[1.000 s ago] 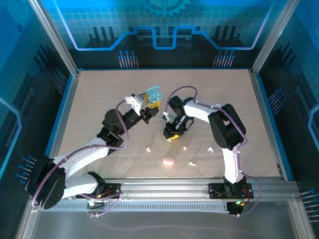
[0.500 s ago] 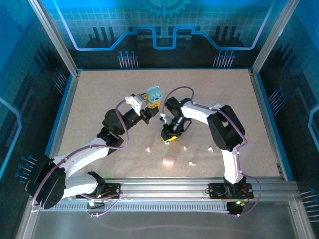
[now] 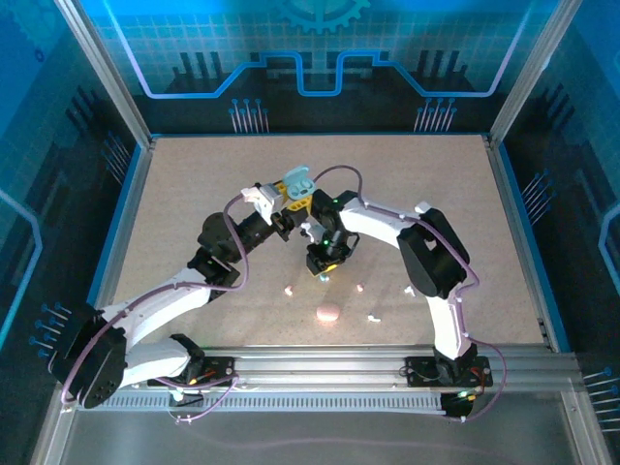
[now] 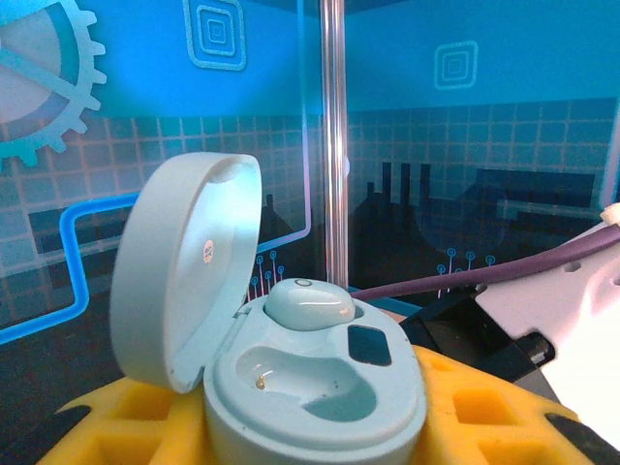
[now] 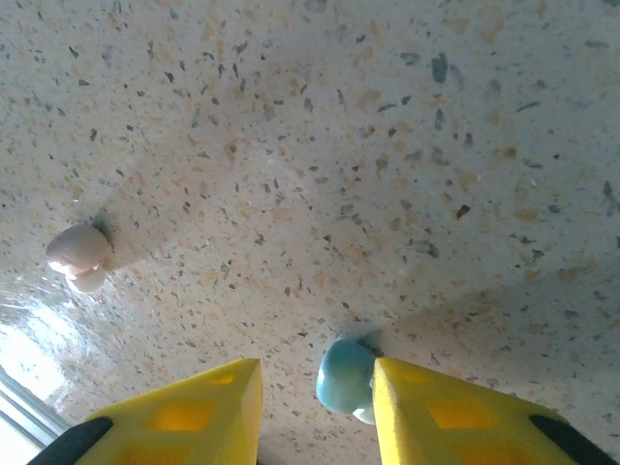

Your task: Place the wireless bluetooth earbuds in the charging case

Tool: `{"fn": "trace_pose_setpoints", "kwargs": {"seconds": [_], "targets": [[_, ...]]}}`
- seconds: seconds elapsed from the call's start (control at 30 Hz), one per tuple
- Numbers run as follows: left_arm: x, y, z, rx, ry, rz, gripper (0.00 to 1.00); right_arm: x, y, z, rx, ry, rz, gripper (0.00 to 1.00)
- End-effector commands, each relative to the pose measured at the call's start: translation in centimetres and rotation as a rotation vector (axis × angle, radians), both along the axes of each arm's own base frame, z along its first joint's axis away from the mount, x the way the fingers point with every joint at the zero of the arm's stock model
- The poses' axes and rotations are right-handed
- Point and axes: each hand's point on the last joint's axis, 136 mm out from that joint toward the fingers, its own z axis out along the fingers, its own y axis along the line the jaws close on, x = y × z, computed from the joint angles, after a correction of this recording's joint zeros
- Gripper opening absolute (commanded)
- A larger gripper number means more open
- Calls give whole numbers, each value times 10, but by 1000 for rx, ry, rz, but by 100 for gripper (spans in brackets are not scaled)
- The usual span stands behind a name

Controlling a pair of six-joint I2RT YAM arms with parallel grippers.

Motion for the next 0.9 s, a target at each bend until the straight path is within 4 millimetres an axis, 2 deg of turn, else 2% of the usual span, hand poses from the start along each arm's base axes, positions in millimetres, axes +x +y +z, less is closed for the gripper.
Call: {"fn": "trace_pose_setpoints", "kwargs": {"seconds": [0.0, 0.67, 0.77, 0.87], "targets": [[-5, 7, 11, -20, -36, 11, 36, -7, -2, -6, -59, 22, 20, 36], [-4, 6, 10, -18, -29, 8, 36, -13, -9, -19, -177, 15, 59, 29], [-3, 5, 10, -17, -28, 7, 36, -10, -10, -14, -170, -7, 40, 26], [-2, 5, 8, -14, -25, 10, 36, -6, -10, 0, -119, -27, 7, 22]]}}
